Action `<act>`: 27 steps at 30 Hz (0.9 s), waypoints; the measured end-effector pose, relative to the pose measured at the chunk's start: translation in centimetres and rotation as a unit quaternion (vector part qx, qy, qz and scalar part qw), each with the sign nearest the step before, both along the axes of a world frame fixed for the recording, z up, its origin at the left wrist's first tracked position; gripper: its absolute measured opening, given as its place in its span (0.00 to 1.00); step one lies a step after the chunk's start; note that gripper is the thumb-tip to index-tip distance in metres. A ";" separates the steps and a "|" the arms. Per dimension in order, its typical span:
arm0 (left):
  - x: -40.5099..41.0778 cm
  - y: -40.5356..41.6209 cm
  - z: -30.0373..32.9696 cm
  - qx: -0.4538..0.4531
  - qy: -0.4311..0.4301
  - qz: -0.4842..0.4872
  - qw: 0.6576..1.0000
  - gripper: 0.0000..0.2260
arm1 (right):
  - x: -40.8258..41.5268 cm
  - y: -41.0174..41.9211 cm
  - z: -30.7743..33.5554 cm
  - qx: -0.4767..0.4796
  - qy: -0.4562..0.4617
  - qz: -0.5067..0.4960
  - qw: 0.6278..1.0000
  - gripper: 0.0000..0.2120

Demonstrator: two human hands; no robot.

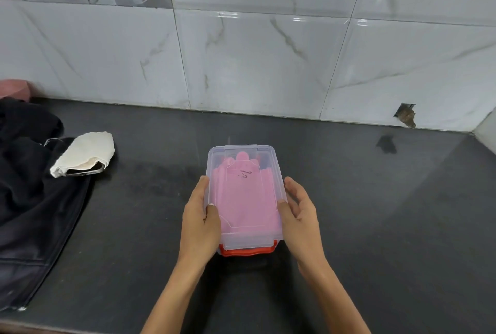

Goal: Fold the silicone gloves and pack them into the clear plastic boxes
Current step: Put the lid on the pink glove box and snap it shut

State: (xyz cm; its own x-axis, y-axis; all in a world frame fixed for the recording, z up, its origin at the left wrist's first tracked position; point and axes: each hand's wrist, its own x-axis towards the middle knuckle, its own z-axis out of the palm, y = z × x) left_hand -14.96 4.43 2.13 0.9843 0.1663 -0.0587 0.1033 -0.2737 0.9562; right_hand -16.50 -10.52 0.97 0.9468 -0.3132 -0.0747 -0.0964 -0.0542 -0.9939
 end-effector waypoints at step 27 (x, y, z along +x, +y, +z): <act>12.4 -0.6 -0.2 0.149 0.061 -0.016 0.987 0.21 | 12.4 -2.6 1.6 -0.270 0.145 0.118 0.945 0.24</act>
